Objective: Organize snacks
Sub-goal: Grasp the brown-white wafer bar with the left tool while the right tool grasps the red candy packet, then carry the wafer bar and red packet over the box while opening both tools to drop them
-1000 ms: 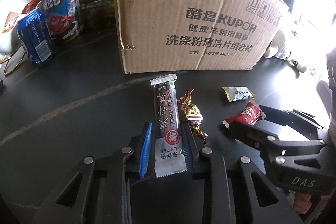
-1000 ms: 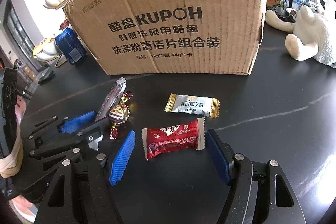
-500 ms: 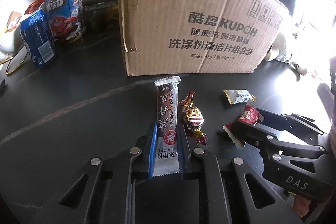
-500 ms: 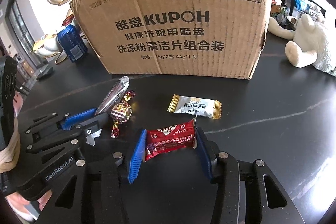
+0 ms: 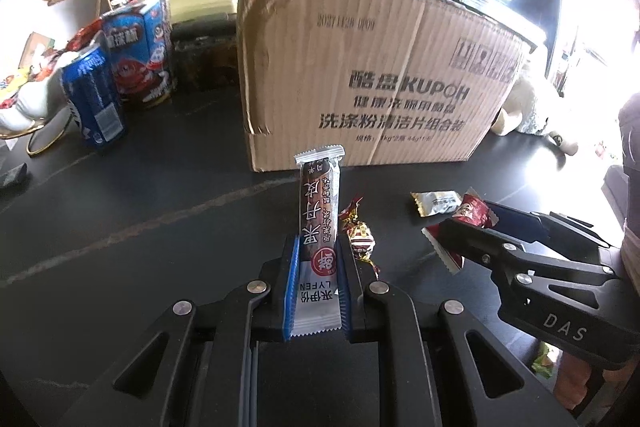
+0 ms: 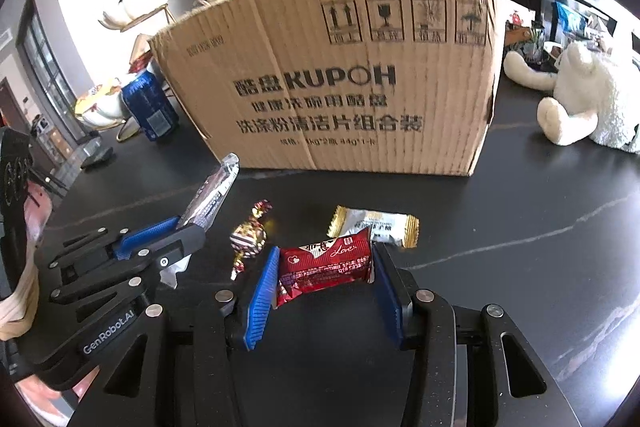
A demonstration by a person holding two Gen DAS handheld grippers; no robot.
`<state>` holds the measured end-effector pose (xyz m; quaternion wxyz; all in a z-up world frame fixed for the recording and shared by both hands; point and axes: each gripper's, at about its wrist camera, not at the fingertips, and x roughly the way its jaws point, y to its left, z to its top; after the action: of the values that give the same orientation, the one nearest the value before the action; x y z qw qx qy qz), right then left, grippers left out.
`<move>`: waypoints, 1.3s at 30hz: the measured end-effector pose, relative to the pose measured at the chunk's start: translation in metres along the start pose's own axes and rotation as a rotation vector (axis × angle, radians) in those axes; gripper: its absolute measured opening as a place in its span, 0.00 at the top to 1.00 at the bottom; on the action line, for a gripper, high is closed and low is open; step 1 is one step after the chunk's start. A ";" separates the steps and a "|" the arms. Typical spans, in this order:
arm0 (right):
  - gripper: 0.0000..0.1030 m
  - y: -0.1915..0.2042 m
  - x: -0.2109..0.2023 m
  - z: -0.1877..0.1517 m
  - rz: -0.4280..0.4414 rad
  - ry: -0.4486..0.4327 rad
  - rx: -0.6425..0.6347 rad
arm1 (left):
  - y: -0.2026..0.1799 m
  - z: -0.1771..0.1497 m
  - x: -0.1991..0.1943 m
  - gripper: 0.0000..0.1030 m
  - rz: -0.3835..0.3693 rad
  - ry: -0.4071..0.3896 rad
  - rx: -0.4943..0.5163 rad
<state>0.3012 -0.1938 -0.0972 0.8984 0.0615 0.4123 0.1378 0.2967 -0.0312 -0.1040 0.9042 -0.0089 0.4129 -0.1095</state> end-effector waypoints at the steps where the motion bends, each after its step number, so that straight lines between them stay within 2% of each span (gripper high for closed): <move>1: 0.54 0.001 -0.003 0.001 0.002 -0.006 -0.001 | -0.001 0.001 -0.004 0.83 -0.004 -0.004 -0.003; 14: 0.54 0.014 -0.054 0.023 0.043 -0.141 0.002 | -0.016 0.028 -0.061 0.83 0.012 -0.124 0.014; 27: 0.54 0.018 -0.096 0.075 0.038 -0.251 -0.011 | -0.023 0.073 -0.104 0.83 0.022 -0.214 0.056; 31: 0.54 0.020 -0.100 0.095 0.026 -0.263 -0.020 | -0.024 0.092 -0.109 0.83 0.039 -0.225 0.083; 39: 0.54 0.018 -0.091 0.140 -0.025 -0.235 -0.055 | -0.018 0.136 -0.103 0.83 0.045 -0.202 0.113</move>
<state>0.3470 -0.2035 0.0636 0.9435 0.0474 0.3011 0.1298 0.3293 -0.0381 0.0641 0.9425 0.0406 0.3129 -0.1107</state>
